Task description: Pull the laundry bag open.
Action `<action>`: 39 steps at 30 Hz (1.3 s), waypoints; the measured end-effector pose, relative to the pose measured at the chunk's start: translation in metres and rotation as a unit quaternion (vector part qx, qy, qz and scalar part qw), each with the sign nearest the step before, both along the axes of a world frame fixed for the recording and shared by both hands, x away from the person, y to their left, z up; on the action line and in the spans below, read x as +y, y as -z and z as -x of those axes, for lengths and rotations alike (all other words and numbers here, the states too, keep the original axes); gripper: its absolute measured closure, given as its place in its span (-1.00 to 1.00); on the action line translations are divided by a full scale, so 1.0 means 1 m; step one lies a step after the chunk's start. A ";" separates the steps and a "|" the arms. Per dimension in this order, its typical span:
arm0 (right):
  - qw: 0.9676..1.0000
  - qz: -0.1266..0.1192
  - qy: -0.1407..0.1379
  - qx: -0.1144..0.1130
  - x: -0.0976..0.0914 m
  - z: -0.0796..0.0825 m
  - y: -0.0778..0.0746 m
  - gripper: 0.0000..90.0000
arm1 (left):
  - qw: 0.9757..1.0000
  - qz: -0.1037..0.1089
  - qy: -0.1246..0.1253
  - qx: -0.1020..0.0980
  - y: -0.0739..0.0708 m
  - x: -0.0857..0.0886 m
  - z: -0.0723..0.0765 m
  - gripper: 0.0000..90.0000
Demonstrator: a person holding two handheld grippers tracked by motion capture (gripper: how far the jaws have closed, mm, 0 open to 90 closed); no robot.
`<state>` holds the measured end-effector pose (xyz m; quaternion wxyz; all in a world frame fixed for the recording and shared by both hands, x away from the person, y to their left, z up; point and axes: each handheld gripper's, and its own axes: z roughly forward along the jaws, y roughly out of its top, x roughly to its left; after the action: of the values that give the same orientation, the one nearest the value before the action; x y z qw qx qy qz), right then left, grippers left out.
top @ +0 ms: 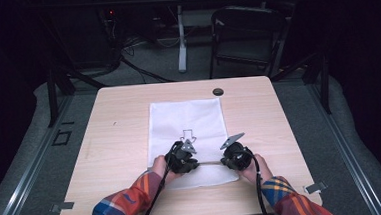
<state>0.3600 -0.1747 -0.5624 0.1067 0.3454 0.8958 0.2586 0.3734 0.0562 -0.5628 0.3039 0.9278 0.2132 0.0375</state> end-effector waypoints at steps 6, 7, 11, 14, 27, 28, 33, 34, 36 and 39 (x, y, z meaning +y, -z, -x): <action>1.000 0.005 -0.001 0.000 0.000 0.000 0.000 1.00 | 1.000 0.001 -0.002 0.010 -0.002 0.011 0.001 0.82; 1.000 0.005 -0.001 -0.001 0.000 0.000 0.000 1.00 | 1.000 0.002 -0.002 0.009 -0.002 0.012 0.001 0.82; 1.000 0.004 -0.002 -0.001 0.000 0.000 0.000 1.00 | 1.000 -0.001 -0.003 0.012 -0.002 0.015 0.001 0.82; 1.000 0.006 -0.004 0.000 0.000 0.000 0.000 1.00 | 1.000 -0.002 -0.004 0.015 -0.003 0.018 0.001 0.82; 1.000 0.003 -0.003 -0.001 0.000 0.000 0.000 1.00 | 1.000 -0.002 -0.014 0.022 -0.003 0.027 0.002 0.81; 1.000 0.003 -0.003 -0.001 0.000 0.000 0.000 1.00 | 1.000 -0.003 -0.014 0.023 -0.004 0.028 0.002 0.81; 1.000 0.003 -0.003 -0.001 0.000 0.000 0.000 1.00 | 1.000 -0.002 -0.016 0.024 -0.003 0.032 0.002 0.81; 1.000 0.003 -0.003 -0.001 0.000 0.000 0.000 1.00 | 1.000 -0.005 -0.014 0.024 -0.004 0.033 0.002 0.81; 1.000 0.003 -0.002 -0.001 0.000 0.000 0.000 1.00 | 1.000 -0.003 -0.017 0.024 -0.004 0.034 0.003 0.81; 1.000 0.005 -0.003 -0.001 0.000 0.000 0.000 1.00 | 1.000 -0.005 -0.015 0.026 -0.004 0.035 0.003 0.81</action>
<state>0.3601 -0.1745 -0.5621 0.1084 0.3424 0.8978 0.2549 0.3706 0.0913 -0.5591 0.2934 0.9266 0.2345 0.0192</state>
